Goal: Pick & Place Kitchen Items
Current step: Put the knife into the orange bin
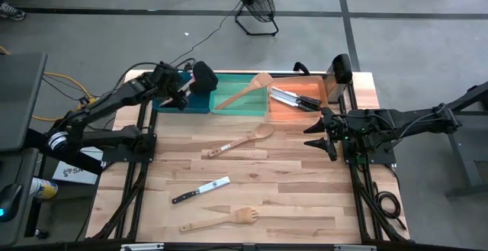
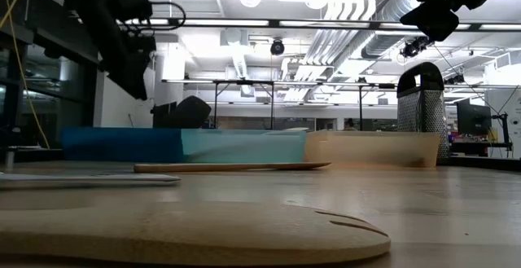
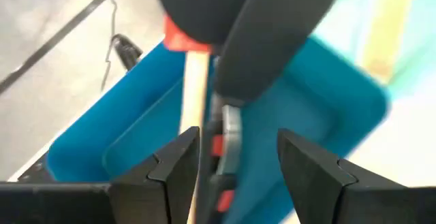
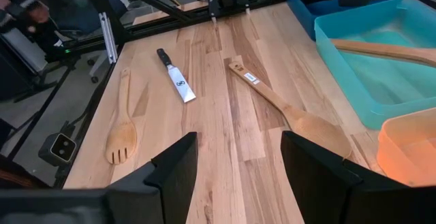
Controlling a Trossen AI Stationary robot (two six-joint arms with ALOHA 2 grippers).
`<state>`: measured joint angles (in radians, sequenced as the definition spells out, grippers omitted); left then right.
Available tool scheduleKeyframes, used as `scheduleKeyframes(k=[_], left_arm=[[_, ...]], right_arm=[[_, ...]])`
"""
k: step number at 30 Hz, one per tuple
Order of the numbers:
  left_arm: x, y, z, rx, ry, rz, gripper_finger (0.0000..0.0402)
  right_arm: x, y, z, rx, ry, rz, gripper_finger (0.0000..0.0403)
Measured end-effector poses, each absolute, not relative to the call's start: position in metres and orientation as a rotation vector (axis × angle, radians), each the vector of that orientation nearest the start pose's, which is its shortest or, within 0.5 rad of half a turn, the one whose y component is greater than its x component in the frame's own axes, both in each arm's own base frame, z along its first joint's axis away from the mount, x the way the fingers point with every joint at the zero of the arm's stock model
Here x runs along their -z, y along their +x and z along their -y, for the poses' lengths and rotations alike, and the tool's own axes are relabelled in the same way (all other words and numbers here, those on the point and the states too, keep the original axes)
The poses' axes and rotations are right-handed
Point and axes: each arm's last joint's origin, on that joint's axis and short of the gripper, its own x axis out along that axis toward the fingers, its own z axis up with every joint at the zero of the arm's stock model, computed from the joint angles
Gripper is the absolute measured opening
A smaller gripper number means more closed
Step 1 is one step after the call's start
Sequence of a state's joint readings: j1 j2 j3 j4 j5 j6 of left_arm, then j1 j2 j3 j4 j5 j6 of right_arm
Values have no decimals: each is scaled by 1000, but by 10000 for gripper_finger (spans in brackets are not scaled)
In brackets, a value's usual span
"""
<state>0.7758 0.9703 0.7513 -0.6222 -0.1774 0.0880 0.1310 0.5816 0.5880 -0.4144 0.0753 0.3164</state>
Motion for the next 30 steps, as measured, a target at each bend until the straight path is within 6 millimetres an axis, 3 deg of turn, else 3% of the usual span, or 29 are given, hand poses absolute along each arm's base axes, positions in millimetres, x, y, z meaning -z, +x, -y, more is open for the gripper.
scheduleKeyframes(k=[8,20,30], left_arm=[[-273,153,-102,-704,-220,-855,190],[-267,172,-26,-564,-325,-897,190],[-259,174,43,-424,-398,-918,190]], right_arm=[[-272,132,-15,10,270,-410,203],[-272,132,-15,10,270,-410,203],[-272,132,-15,10,270,-410,203]])
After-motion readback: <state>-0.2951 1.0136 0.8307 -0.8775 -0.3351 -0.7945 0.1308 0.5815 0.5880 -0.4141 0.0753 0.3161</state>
